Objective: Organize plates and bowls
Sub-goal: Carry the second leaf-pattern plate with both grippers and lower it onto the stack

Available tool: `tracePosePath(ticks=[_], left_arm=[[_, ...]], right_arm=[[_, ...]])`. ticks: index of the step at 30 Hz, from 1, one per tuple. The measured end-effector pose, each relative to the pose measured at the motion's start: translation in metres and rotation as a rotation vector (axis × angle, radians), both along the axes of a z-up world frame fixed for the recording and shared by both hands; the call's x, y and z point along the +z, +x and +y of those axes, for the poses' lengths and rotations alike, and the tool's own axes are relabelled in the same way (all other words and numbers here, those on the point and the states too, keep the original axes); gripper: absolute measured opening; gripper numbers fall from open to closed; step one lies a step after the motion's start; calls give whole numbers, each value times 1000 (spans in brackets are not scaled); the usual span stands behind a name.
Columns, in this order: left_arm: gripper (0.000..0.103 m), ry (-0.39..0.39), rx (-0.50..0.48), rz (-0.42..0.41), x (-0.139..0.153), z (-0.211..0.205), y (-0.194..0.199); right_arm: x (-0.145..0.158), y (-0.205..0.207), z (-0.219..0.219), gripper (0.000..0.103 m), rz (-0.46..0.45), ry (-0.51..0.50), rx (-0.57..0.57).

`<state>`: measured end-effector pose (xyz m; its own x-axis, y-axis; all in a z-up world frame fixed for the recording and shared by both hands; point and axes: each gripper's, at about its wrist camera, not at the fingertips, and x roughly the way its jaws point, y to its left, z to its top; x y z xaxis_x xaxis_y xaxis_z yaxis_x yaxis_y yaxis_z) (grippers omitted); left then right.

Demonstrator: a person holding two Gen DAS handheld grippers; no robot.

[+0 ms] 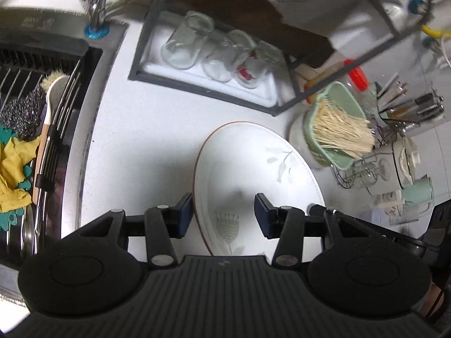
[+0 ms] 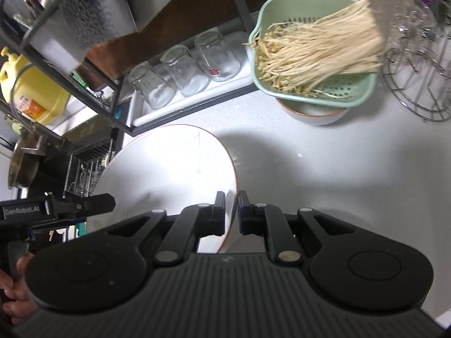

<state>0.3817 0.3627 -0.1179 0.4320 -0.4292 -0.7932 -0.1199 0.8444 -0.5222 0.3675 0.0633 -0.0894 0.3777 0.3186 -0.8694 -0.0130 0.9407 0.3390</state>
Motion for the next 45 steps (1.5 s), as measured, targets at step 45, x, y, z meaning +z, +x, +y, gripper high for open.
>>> tracePosePath(ticks=[45], left_arm=[[52, 282, -184, 64, -45, -151, -64]], right_arm=[[-30, -116, -101, 12, 15, -44, -53]])
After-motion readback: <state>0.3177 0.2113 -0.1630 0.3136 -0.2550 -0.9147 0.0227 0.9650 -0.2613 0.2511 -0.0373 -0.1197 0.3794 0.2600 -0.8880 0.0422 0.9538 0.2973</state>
